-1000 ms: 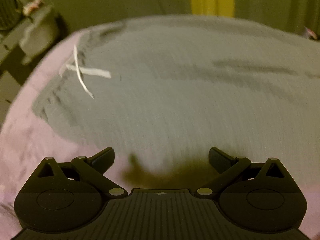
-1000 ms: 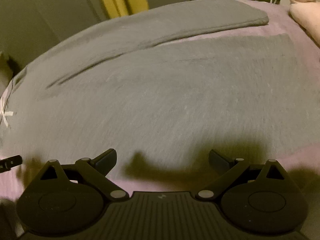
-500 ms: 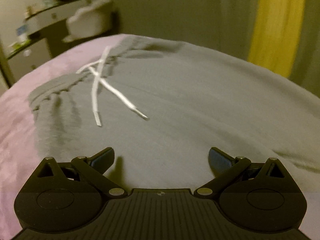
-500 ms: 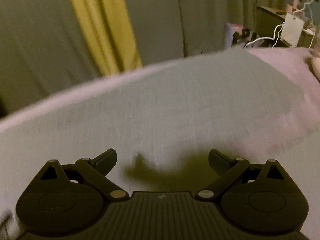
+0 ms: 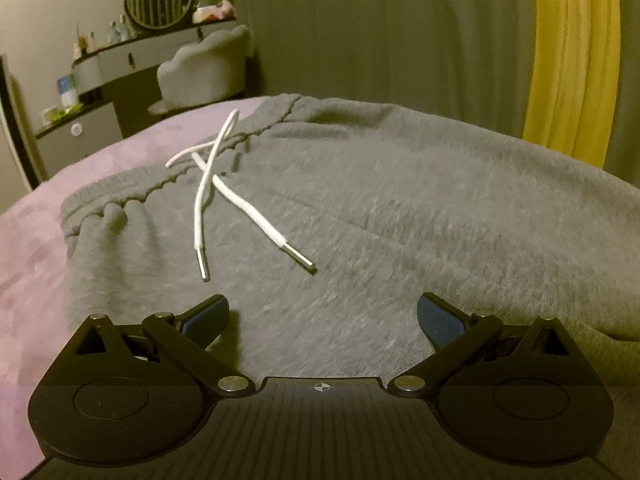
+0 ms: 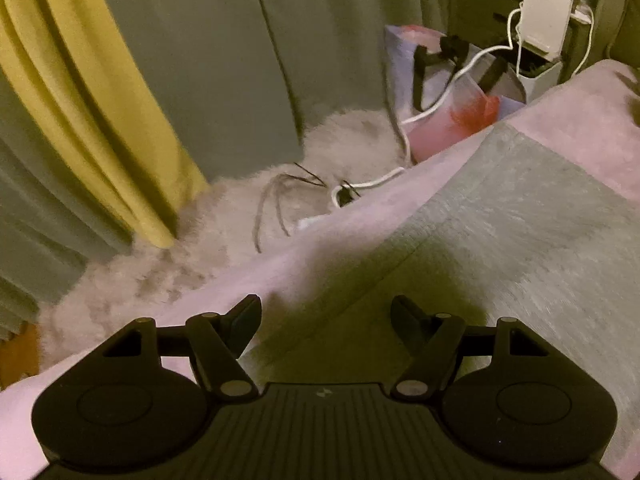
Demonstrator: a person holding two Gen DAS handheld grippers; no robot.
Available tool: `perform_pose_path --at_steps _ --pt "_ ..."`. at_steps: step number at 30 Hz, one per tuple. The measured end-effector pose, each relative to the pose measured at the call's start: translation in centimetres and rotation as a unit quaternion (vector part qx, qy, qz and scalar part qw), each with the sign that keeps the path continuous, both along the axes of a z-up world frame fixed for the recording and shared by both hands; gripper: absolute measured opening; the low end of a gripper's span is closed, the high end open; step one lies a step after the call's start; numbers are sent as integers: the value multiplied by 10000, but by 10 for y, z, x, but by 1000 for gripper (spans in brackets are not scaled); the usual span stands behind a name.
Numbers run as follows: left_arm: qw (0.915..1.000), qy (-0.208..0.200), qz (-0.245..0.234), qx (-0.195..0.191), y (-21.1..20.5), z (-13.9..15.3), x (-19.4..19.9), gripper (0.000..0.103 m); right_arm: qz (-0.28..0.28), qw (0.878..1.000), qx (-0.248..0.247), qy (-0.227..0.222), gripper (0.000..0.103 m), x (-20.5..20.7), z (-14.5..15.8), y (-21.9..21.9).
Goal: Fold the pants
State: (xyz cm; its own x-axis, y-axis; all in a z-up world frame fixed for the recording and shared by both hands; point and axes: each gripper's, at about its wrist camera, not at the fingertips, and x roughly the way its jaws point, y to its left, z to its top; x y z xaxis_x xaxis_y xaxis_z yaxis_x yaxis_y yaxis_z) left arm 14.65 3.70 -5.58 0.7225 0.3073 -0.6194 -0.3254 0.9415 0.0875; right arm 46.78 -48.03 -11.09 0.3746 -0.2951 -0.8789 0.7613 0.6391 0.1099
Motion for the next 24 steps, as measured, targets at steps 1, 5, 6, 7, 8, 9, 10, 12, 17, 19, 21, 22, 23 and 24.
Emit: perform_pose_path --at_steps 1,5,6,7,8,9,10,12,17,19,21,22,23,24 --pt "10000 8 -2 -30 1 0 0 103 -73 10000 21 9 73 1 -3 -1" --pt "9999 38 16 -152 4 0 -2 103 -57 9995 153 272 72 9 -6 -9" --pt "9998 40 15 -179 4 -1 -2 103 -11 9993 113 352 66 10 -6 -9" --pt "9998 46 16 -211 5 0 -2 103 -14 9991 36 432 59 11 -6 -10" --pt "9997 51 20 -239 5 0 -2 103 -51 9990 -45 442 47 8 -5 -10" --pt "9996 50 26 -259 4 0 -3 103 -76 9991 -59 410 37 4 -4 -11" --pt "9996 46 23 -280 5 0 -3 103 -101 9993 -47 351 31 -1 -3 -13" --pt "9993 39 42 -367 7 -1 -3 103 -156 9997 67 200 8 -14 2 -17" --pt "9967 25 109 -806 18 -5 0 103 -295 9930 412 -1066 6 -81 42 -20" --pt "9963 27 90 -859 20 -5 -1 103 -267 9860 496 -1571 6 -128 61 -11" --pt "9960 11 55 -889 22 -5 -1 103 -259 9790 482 -1964 6 -192 78 6" --pt "9961 5 40 -885 22 -5 -2 103 -234 9769 390 -2089 6 -224 84 17" --pt "9961 -1 29 -879 22 -4 -2 103 -186 9764 335 -2126 5 -255 87 29" --pt "9963 -7 16 -864 22 -4 -3 103 -154 9784 259 -2045 5 -286 86 44"
